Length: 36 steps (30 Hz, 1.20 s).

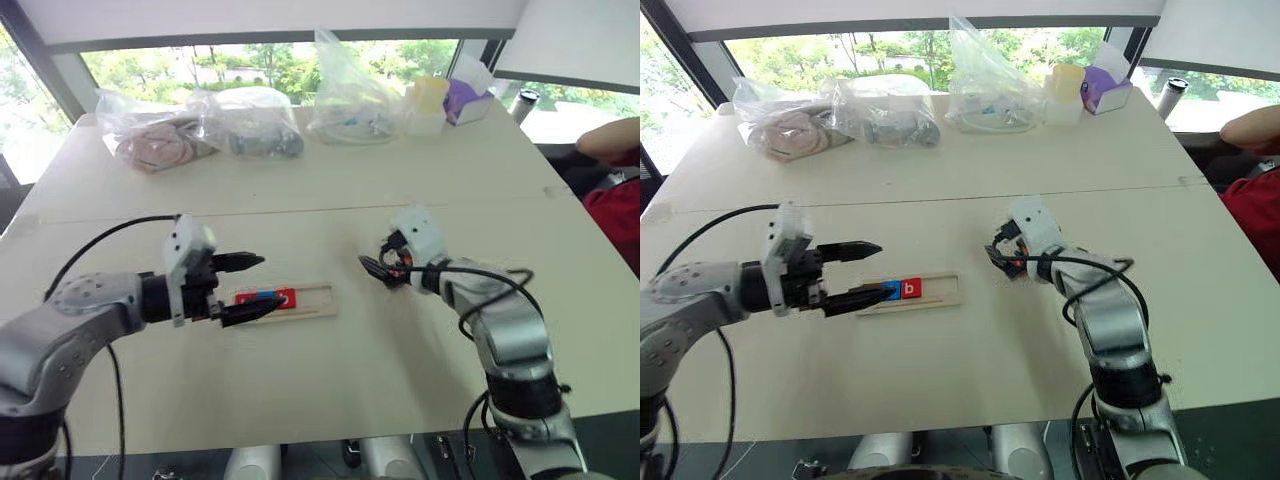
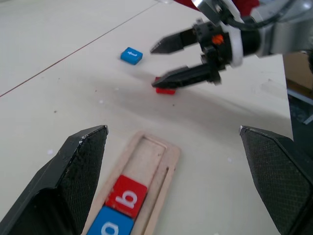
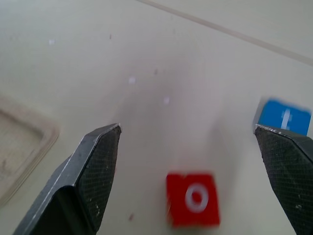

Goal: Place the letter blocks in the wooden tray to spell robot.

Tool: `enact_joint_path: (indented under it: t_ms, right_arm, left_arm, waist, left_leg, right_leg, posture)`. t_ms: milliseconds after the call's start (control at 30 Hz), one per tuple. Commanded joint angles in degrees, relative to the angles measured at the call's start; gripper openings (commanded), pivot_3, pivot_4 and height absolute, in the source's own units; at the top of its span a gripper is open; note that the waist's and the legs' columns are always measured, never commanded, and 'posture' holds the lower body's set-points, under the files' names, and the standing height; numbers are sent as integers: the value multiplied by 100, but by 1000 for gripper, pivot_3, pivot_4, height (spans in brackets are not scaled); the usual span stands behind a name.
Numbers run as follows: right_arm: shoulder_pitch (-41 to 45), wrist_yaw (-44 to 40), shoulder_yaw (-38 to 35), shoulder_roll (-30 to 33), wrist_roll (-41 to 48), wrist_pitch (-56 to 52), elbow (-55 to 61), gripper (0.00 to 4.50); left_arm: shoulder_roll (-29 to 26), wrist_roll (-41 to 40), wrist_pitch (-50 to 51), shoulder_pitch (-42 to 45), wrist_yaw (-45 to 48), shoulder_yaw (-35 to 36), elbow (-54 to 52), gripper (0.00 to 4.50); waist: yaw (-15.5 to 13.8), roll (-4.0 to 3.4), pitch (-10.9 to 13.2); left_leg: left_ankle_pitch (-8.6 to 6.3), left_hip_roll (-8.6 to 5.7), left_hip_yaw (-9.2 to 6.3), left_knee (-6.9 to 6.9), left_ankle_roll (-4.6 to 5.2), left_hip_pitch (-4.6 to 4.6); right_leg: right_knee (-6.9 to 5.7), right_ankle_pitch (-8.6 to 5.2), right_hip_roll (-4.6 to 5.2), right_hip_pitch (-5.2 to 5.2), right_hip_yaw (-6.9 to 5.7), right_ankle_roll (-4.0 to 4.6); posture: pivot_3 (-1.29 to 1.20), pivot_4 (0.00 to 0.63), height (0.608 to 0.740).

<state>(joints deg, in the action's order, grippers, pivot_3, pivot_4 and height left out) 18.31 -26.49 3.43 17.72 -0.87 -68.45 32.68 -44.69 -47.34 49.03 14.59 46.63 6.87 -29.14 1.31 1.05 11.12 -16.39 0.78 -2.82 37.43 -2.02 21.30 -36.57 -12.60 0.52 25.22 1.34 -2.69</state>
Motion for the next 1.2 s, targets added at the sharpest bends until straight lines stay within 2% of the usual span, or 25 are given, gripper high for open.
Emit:
enact_joint_path:
  t_ms: [33,233,267,333,467,500,700,767,867,1000,1133,1200]
  right_arm:
    - [-124,223,83,33,83,-232,319,4375]
    - [-251,506,46,-126,197,-190,17,4375]
    - [-252,560,58,-148,195,-96,-110,4155]
    - [-260,621,77,-155,207,39,-267,3566]
    - [-245,663,29,-233,372,53,-344,1441]
    - [-233,662,37,-222,391,32,-341,1137]
    - [-191,1000,-32,-329,346,-18,-333,1150]
    - [-108,1403,-307,-638,230,-233,-278,1150]
    - [-15,2175,-747,-1500,35,-568,-55,1150]
    - [-67,2674,-638,-1976,-162,-733,-9,1150]
    - [-17,2860,-542,-2155,-179,-832,-109,1150]
    - [40,2841,-624,-2203,-109,-817,-183,2217]
  left_arm:
    - [-20,190,-213,186,202,-194,150,4500]
    - [-9,407,-391,360,391,-377,465,4500]
    - [-1,459,-435,354,414,-407,503,4500]
    - [13,527,-490,350,440,-441,547,4500]
    - [22,595,-540,300,458,-390,588,4500]
    - [23,611,-548,288,464,-380,597,4500]
    - [59,691,-626,174,452,-383,607,4500]
    - [74,714,-637,167,455,-392,603,4500]
    - [121,771,-694,206,461,-452,672,4500]
    - [204,823,-724,278,496,-521,725,4500]
    - [237,866,-743,326,544,-555,781,4500]
    - [254,907,-765,339,569,-590,811,4500]
  waist:
    - [27,0,0]
    - [96,1,0]
    - [111,1,0]
    - [119,1,0]
    - [118,2,0]
    - [117,2,0]
    - [120,2,0]
    - [119,2,0]
    - [114,1,0]
    - [116,1,0]
    - [118,1,0]
    - [118,1,0]
  left_leg:
    - [0,0,5,0,0,-2]
    - [1,-1,1,2,0,1]
    - [1,-1,1,2,0,1]
    - [1,-1,1,1,0,1]
    - [1,-2,-1,0,0,1]
    - [1,-2,-2,1,0,1]
    - [1,-2,0,0,0,0]
    - [1,-1,-5,1,0,1]
    - [1,-1,-5,2,0,1]
    - [1,-2,-4,0,-1,3]
    - [1,-2,-4,-1,-1,4]
    - [1,-2,-4,-1,-1,4]
  right_leg:
    - [-1,-3,1,0,2,4]
    - [-4,-18,1,0,2,-10]
    - [-4,-15,1,0,2,-16]
    - [-3,-13,1,0,2,-19]
    - [-4,-13,2,1,2,-22]
    - [-4,-13,1,0,2,-22]
    - [-3,-14,2,0,3,-22]
    - [-4,-14,1,0,0,-22]
    - [-7,-14,1,1,0,-22]
    - [-8,-13,4,4,1,-22]
    - [-7,-13,6,5,0,-22]
    - [-7,-14,6,4,0,-21]
  posture:
    - [0,150,740]
    - [0,150,740]
    - [0,150,740]
    - [0,150,740]
    - [0,150,740]
    - [0,150,740]
    - [0,150,740]
    - [0,150,740]
    - [0,150,740]
    - [0,150,740]
    - [0,150,740]
    - [0,150,740]
